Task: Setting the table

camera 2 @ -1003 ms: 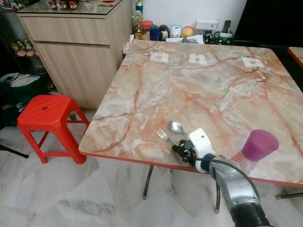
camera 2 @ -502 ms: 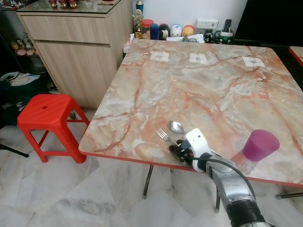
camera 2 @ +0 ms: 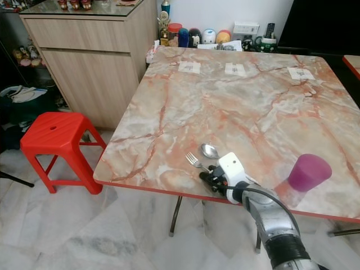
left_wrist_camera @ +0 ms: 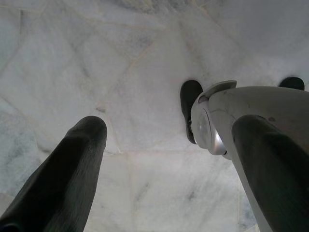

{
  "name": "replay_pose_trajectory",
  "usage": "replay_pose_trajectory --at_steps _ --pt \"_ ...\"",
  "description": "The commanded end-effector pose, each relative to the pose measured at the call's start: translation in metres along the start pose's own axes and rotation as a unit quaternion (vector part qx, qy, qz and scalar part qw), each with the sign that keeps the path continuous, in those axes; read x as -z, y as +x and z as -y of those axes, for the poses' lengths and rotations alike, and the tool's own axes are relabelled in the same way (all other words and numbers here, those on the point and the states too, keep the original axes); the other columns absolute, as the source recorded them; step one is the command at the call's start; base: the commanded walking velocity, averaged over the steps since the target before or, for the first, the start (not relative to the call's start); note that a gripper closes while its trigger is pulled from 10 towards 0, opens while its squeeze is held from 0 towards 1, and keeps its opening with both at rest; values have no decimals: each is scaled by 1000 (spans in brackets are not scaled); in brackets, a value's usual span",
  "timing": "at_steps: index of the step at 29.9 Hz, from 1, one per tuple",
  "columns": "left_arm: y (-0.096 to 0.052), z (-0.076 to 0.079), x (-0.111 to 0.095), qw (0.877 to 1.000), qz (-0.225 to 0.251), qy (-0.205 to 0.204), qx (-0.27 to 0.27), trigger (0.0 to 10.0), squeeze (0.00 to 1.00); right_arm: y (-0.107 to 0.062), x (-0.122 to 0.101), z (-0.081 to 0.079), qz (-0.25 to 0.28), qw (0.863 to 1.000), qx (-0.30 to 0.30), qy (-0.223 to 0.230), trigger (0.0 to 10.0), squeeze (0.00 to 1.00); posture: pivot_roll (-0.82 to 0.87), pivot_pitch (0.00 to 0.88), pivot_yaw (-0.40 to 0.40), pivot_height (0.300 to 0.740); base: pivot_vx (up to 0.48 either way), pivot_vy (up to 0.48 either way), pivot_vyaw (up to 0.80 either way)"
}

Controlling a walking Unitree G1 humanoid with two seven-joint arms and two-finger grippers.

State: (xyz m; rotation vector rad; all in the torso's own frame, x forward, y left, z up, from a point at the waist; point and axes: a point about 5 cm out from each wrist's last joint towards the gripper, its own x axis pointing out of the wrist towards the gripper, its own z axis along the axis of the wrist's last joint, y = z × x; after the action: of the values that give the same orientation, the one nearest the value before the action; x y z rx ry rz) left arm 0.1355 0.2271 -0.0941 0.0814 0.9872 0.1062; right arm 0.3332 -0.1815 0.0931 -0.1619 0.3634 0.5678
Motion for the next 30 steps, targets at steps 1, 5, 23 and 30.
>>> replay_pose_trajectory --at_steps 1,5,23,30 --pt "-3 0 14 1000 -27 6 2 10000 0 2 9 -2 -19 1000 2 9 0 0 28 128 6 740 0 0 0" --pt "-4 0 16 1000 -28 5 2 10000 0 3 12 -4 -24 1000 -1 8 0 0 29 128 6 740 0 0 0" --pt "-6 4 25 999 -35 6 7 10000 0 6 17 -10 -27 1000 0 7 0 0 29 127 4 740 0 0 0" --pt "-7 6 26 999 -36 6 7 10000 0 6 5 -5 32 997 61 26 0 0 30 126 1 740 0 0 0"
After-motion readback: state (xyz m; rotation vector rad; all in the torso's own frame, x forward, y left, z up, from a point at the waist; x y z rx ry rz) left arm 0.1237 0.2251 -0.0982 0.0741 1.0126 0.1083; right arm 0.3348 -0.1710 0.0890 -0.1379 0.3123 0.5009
